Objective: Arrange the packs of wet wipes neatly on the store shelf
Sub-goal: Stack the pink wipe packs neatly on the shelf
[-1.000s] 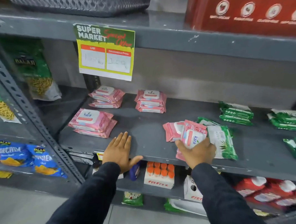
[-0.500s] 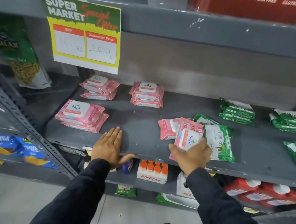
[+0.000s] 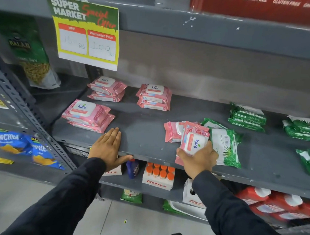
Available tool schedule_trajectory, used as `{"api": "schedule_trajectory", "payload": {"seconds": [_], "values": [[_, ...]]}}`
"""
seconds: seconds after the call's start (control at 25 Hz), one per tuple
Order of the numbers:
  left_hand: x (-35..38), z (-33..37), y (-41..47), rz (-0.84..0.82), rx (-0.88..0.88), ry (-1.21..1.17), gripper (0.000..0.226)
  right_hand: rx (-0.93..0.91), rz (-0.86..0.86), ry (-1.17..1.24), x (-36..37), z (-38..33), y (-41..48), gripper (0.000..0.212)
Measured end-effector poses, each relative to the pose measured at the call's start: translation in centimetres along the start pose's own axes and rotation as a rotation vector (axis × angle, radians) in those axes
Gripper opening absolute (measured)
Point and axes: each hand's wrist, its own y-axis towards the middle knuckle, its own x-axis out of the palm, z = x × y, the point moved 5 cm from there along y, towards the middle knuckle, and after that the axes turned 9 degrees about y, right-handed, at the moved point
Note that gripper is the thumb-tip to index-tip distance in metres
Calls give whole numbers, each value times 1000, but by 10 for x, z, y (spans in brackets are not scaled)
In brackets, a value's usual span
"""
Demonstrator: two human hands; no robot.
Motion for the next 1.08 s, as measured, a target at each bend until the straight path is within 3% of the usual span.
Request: {"api": "schedule_trajectory", "payload": {"seconds": [0.2, 0.32, 0.44, 0.56, 0.6, 0.72, 0.8, 0.96, 1.08], "values": [[4, -1, -3, -11, -27, -23, 111, -61, -68, 23, -7, -9, -7, 113], [5, 0, -3, 0, -33, -21, 110, -228, -309, -316, -14, -25, -11, 122], [6, -1, -2, 15, -40, -19, 109, -673, -428, -923, -22, -50, -8, 118], [6, -1, -1, 19, -38, -23, 110, -1264, -565, -1314, -11, -67, -12, 98], [6, 0, -1, 17, -38, -25, 109, -1369, -550, -1374, -7, -69, -8, 89], [6, -1, -2, 7, -46, -27, 109, -1446, -607, -1522, 2, -77, 2, 75], [8, -1, -1, 2, -46, -31, 110, -1421, -625, -1492, 9, -89, 6, 77], [10, -3, 1, -33, -57, -73, 116, -1146, -622, -1157, 28, -137, -3, 94], [13, -2, 2, -41, -60, -102, 118, -975, -581, -898, 61, -171, -13, 85]]}}
